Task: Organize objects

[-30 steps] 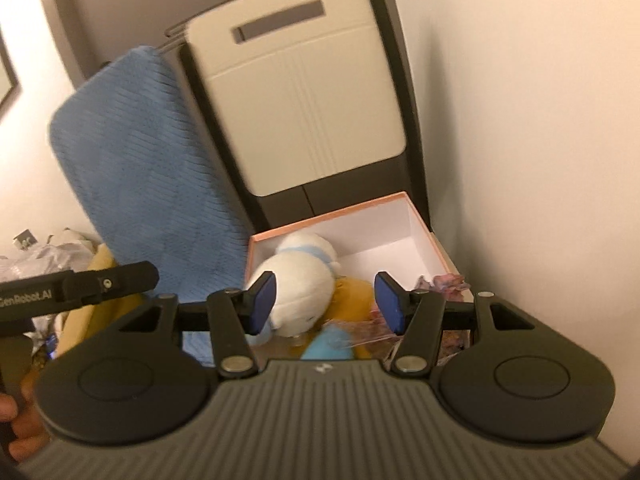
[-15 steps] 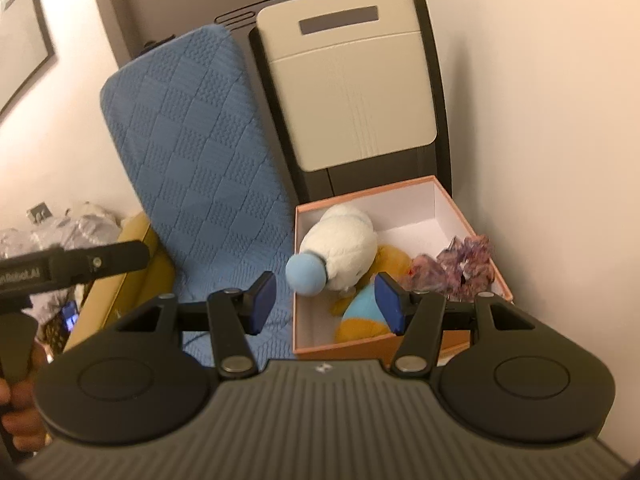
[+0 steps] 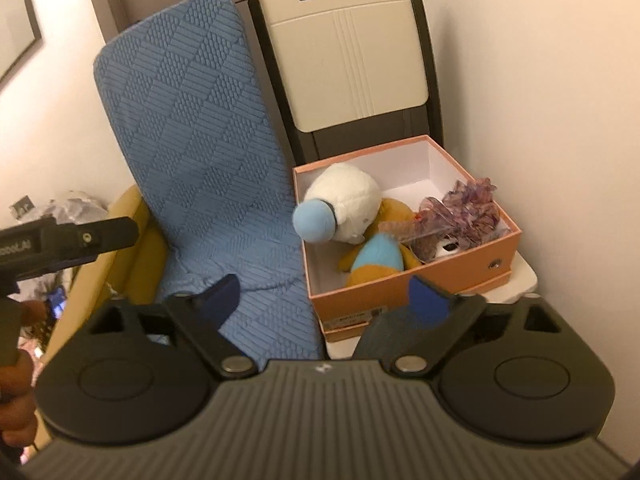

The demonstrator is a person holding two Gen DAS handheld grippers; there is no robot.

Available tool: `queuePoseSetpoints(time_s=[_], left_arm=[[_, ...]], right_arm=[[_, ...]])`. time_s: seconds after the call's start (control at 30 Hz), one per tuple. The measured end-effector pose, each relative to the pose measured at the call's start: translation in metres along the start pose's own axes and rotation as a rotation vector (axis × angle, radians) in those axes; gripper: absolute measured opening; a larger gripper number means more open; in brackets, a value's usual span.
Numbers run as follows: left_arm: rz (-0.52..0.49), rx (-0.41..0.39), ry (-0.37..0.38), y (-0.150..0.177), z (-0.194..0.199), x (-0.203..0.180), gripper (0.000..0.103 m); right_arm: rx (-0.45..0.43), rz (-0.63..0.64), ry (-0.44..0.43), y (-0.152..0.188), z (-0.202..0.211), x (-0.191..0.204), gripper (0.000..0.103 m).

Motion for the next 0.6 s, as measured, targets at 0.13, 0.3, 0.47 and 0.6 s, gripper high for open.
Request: queuePoseSetpoints(time_s=[0.13,0.3,0.47,0.6], left_arm=[[0.006,0.019,-0.013,0.011,-0.002,0.007,0.1],[0.005,0.041,-0.01,0.019,-0.008,0.006,0.1],[-0.005,0.051,-0.001,0.02,-0.011,0.003,0.1],[-0.007,0.05,-0.014,0.019,-0.013,0.001,0.1]], right_arm=[[0.011,-0.032,0.034,0.011,-0.001,-0.002,0.093],[0.017,-0.041,0.06,0.02,-0.002,-0.003,0.093],[0.021,-0.054,0.077,0.024,-0.003,-0.006,0.093],[0.029,-0.066,0.079,0.025,-0.005,-0.009,0.093]])
Point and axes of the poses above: each gripper's, at about its wrist camera, not at the fingertips, and z roughly against the way its jaws point, x to its left, y to its underside, the point moved 4 cm from there along -z, roughly the way its jaws point, and after that the axes turned 8 degrees about -x, right-handed, at the moved point
